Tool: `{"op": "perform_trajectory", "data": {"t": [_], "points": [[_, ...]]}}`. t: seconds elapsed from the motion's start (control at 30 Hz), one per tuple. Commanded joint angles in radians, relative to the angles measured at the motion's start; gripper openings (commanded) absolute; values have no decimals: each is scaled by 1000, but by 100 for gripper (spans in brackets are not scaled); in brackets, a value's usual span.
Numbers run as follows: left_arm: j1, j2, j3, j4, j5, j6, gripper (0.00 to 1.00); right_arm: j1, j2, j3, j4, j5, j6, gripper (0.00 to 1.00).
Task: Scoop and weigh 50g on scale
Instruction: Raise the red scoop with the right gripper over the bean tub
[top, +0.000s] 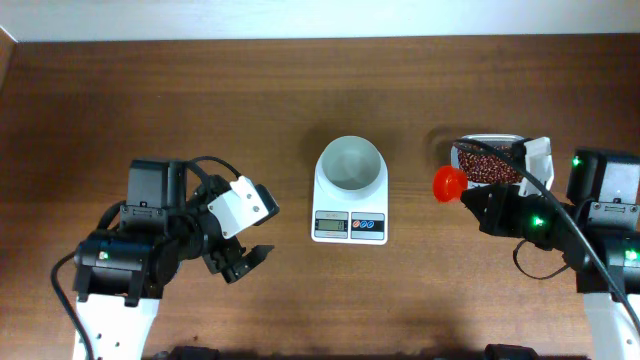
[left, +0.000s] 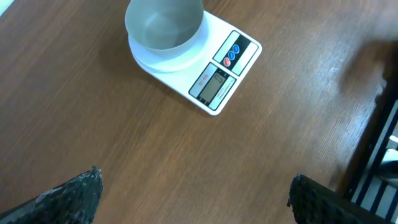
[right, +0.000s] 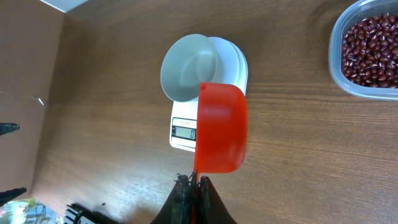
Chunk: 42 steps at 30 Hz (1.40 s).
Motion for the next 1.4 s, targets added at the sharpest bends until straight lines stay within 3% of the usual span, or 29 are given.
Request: {"op": "perform_trajectory", "data": {"t": [0.0,0.47,1.37], "points": [[6,0,23,4,43,-21,99,4,-6,0,-3,-12,-15,4],[6,1,22,-3,62,-20,99,4,-6,0,-7,122,-15,4],[6,68,22,16,55,-21,99,4,-6,0,-7,123,-15,4]]}}
